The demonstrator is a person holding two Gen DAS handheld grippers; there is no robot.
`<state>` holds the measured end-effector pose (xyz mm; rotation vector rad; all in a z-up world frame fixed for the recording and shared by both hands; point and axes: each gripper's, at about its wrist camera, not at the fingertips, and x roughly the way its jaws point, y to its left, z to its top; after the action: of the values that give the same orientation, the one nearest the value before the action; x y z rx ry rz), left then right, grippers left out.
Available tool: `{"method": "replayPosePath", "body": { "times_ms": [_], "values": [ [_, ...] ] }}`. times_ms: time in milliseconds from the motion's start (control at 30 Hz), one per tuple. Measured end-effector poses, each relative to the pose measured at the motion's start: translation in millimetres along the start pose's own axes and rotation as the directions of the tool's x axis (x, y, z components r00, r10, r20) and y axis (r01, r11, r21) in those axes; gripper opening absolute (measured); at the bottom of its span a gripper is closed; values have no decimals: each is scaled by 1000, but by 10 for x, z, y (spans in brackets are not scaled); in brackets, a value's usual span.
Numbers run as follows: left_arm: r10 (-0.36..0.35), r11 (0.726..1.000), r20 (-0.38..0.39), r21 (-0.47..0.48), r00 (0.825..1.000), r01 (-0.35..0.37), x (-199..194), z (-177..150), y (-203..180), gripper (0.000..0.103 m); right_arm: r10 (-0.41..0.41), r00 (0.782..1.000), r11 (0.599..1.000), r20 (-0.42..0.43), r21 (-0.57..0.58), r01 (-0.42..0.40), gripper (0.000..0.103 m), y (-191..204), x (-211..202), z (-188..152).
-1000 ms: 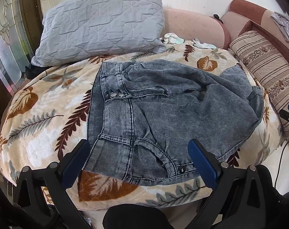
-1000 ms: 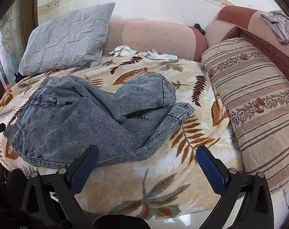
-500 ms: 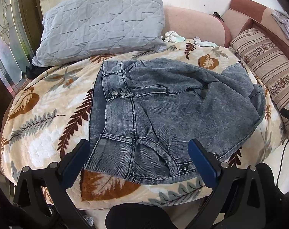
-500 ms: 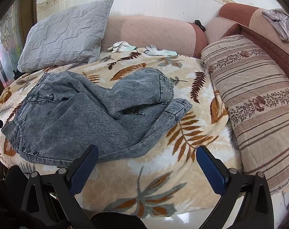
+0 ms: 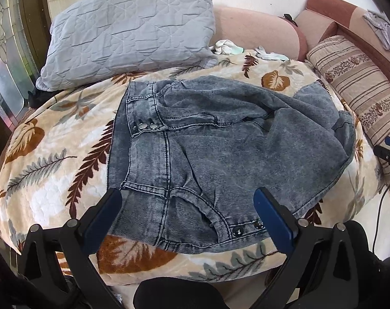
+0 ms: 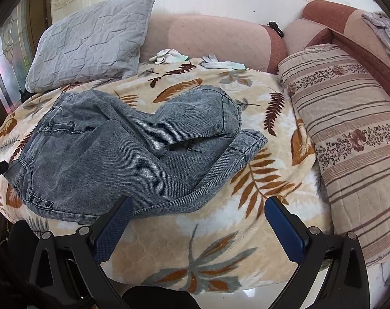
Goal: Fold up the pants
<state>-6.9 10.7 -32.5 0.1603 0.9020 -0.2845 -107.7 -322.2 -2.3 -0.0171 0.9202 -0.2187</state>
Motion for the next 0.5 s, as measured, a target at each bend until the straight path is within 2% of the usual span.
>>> {"method": "replayPosePath", "body": {
  "times_ms": [300, 500],
  "values": [
    [21, 999, -60, -25, 998, -23, 95, 39, 15, 103, 32, 999, 997, -4, 72, -32, 102, -202, 61, -9],
    [30, 993, -76, -110, 997, -38, 106, 98, 282, 103, 12, 1000, 974, -18, 227, -7, 102, -729, 199, 61]
  ]
}}
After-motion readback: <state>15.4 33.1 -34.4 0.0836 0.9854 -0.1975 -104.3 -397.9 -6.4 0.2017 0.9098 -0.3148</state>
